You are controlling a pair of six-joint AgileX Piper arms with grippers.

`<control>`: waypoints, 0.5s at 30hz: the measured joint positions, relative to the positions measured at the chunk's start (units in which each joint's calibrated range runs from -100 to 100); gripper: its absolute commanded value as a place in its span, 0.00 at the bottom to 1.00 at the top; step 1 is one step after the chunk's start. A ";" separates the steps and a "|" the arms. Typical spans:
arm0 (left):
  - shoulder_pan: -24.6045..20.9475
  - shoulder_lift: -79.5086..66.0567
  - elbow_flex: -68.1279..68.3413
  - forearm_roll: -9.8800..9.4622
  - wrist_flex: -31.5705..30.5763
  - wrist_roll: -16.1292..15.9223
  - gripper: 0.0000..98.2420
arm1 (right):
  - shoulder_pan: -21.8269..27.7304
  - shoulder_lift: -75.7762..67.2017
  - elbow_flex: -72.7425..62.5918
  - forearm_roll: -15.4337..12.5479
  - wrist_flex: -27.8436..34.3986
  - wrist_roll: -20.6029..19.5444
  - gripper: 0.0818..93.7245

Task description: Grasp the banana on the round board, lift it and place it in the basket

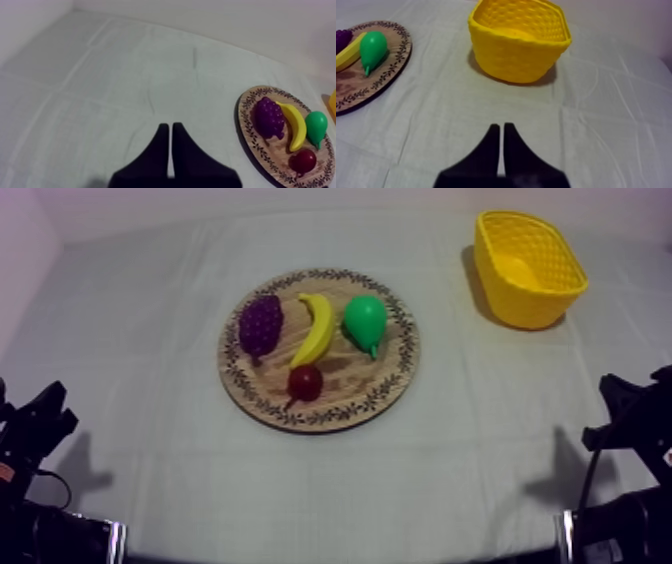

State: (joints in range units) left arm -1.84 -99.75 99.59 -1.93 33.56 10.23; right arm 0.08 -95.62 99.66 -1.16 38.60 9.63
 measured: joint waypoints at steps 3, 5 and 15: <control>0.00 0.00 0.00 0.00 0.00 0.00 0.00 | 0.00 0.00 0.00 0.00 0.00 -0.23 0.00; 0.00 0.00 0.00 0.00 0.00 0.00 0.00 | 0.00 0.00 0.00 0.00 0.00 -0.33 0.00; 0.00 0.00 0.00 0.00 0.00 0.00 0.00 | -1.27 0.00 0.00 0.00 0.00 1.12 0.01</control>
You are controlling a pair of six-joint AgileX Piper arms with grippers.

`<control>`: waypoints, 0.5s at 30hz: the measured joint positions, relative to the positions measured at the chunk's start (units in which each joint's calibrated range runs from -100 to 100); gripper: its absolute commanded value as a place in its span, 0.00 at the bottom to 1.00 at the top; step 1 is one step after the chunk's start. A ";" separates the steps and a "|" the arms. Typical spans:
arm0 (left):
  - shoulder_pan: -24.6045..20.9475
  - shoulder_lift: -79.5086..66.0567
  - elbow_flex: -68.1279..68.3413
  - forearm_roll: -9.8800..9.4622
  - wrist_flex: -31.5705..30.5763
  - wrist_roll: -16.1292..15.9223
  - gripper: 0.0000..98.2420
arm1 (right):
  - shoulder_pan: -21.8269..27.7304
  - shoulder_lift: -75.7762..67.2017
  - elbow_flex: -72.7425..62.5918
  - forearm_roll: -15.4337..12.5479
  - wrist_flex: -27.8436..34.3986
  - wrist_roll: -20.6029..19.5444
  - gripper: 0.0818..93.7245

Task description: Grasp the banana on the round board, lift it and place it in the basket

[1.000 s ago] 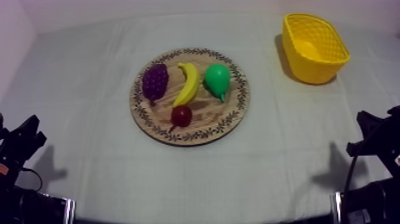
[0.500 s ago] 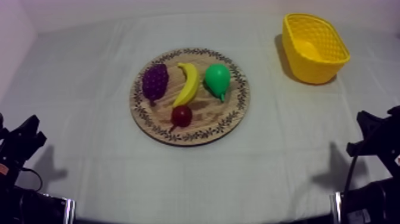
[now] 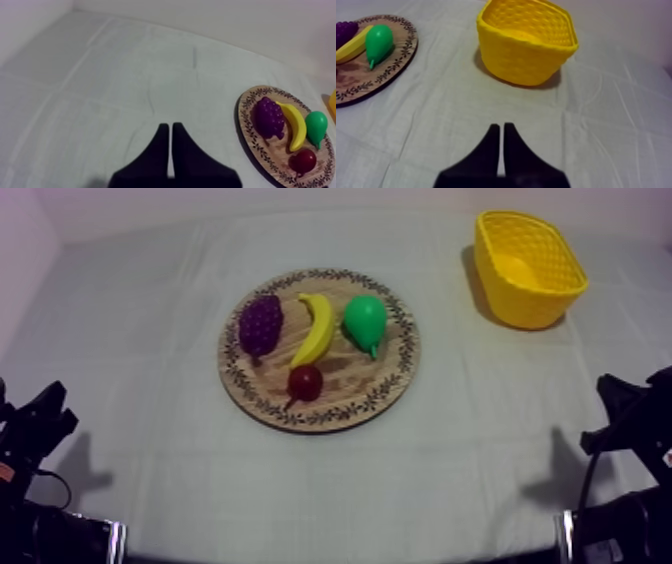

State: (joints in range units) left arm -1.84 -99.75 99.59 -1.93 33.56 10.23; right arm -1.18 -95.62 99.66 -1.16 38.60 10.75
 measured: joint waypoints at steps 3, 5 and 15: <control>0.00 0.00 0.00 0.00 0.00 0.00 0.00 | -0.04 0.00 0.00 0.00 0.00 -0.04 0.00; 0.00 0.00 0.00 0.00 -0.07 0.00 0.00 | -0.12 0.00 0.00 0.00 0.00 -0.69 0.00; 0.00 0.00 0.00 0.00 0.00 0.00 0.00 | -1.57 3.95 -2.14 2.55 -3.89 -1.93 0.00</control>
State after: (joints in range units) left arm -1.84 -99.75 99.59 -1.93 33.56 10.23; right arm -2.75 -91.67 97.52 1.38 34.71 8.82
